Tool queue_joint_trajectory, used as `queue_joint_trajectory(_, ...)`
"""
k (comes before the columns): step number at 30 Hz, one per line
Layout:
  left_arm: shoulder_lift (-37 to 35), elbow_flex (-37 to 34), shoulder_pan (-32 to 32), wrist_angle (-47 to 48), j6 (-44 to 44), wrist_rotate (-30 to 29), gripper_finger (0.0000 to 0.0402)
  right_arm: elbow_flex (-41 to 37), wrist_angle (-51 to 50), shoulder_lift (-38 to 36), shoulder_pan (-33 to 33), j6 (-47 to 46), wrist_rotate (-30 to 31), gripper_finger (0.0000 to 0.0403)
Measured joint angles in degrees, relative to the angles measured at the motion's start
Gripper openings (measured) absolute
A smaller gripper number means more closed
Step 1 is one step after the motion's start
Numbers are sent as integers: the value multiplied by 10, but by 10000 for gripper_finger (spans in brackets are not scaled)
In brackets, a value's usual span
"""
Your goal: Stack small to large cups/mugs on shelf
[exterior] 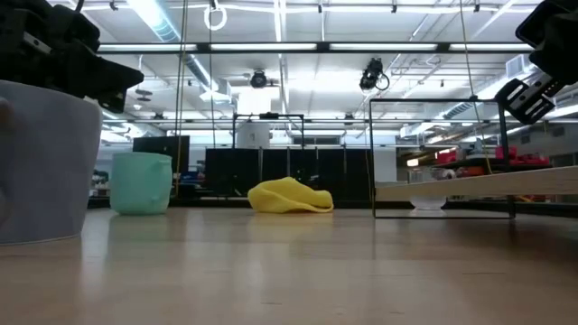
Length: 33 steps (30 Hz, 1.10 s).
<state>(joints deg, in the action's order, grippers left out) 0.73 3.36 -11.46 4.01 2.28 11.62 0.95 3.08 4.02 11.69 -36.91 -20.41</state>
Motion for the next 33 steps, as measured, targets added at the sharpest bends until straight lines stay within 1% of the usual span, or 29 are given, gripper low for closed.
queue_joint_trajectory(8, 0, 0, 0, 0, 0, 0, 28, 0, 0, 0, 0, 0, 0, 16)
queue_joint_trajectory(11, 0, 0, 0, 0, 0, 0, 24, 0, 0, 0, 0, 33, 2, 16)
queue_joint_trajectory(14, 0, 0, 0, 0, 0, 0, 24, 0, 0, 0, 0, 126, 22, 16)
queue_joint_trajectory(18, 0, 0, 0, -4, 0, 0, 31, 0, 0, 0, 0, 311, 100, 16)
queue_joint_trajectory(20, 0, 0, 0, -7, 1, 0, 34, 0, 0, 0, 0, 380, 138, 16)
queue_joint_trajectory(23, 0, 0, 0, -16, 19, 0, 36, 0, 6, 0, 0, 453, 167, 16)
queue_joint_trajectory(26, 0, 0, 0, -40, 38, 0, 32, 0, 29, 0, 0, 501, 170, 16)
queue_joint_trajectory(28, 0, 0, 0, -62, 39, 0, 29, 0, 54, 0, 0, 510, 170, 16)
queue_joint_trajectory(30, 0, 0, 0, -80, 44, 0, 25, 0, 84, 0, 0, 498, 170, 16)
queue_joint_trajectory(33, 0, 0, 0, -100, 60, 0, 23, 0, 126, 0, 0, 448, 170, 16)
